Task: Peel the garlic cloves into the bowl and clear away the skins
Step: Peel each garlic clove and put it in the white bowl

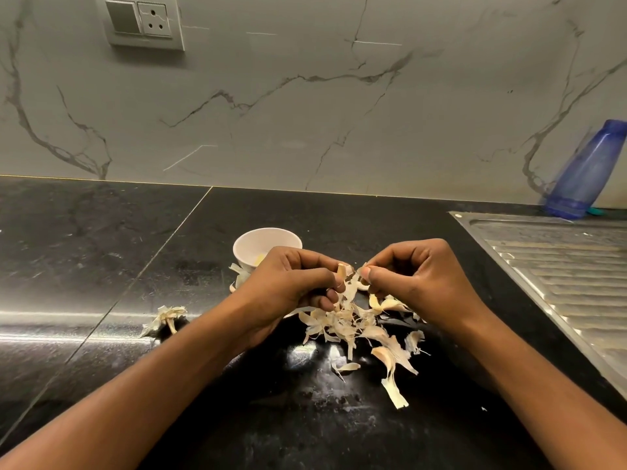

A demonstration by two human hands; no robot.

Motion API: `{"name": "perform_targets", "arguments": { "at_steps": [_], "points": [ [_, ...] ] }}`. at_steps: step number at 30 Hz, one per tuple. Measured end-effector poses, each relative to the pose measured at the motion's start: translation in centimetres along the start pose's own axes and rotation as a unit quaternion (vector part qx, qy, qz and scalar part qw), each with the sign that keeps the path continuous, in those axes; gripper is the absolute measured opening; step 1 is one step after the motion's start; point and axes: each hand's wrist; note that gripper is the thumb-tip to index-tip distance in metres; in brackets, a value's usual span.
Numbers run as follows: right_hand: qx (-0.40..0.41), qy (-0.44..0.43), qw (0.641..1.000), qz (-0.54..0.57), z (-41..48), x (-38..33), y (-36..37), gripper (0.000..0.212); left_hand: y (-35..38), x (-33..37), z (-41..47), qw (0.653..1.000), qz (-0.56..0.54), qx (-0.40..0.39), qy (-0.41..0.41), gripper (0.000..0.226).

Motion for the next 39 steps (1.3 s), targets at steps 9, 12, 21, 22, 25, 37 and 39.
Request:
{"name": "perform_targets", "arguments": {
  "at_steps": [9,12,21,22,25,37,39],
  "points": [
    [-0.062,-0.03,0.997,-0.029,-0.2,0.1,0.0,0.009,-0.1,-0.4,-0.1,0.981,0.163,0.016,0.107,0.014],
    [-0.061,-0.034,0.997,-0.032,-0.4,-0.2,0.2,0.024,0.0,-0.4,-0.2,0.973,0.189,0.006,0.135,0.018],
    [-0.072,-0.028,0.996,-0.047,-0.3,0.2,0.4,0.015,0.1,-1.0,-0.2,0.943,0.262,-0.001,0.203,0.018],
    [-0.073,-0.028,0.996,-0.048,-0.4,0.1,0.4,0.015,0.1,-1.1,-0.1,0.942,0.265,0.0,0.208,0.018],
    [-0.073,-0.032,0.996,-0.029,-0.3,0.1,0.4,0.015,0.1,-1.3,0.0,0.942,0.259,0.004,0.213,0.016],
    [-0.039,-0.007,0.999,0.035,-0.3,0.4,1.3,0.016,0.5,-1.2,-0.2,0.971,0.156,0.018,0.179,0.012],
    [-0.029,0.023,0.997,0.066,-0.3,0.4,1.4,0.017,0.5,-1.2,-0.3,0.974,0.141,0.014,0.178,0.012]
  ]
}}
Point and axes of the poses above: each hand's wrist, its own z-axis towards the middle knuckle, its own y-axis out of the palm, x = y × z, and after that the axes turned 10 degrees about x, right-handed
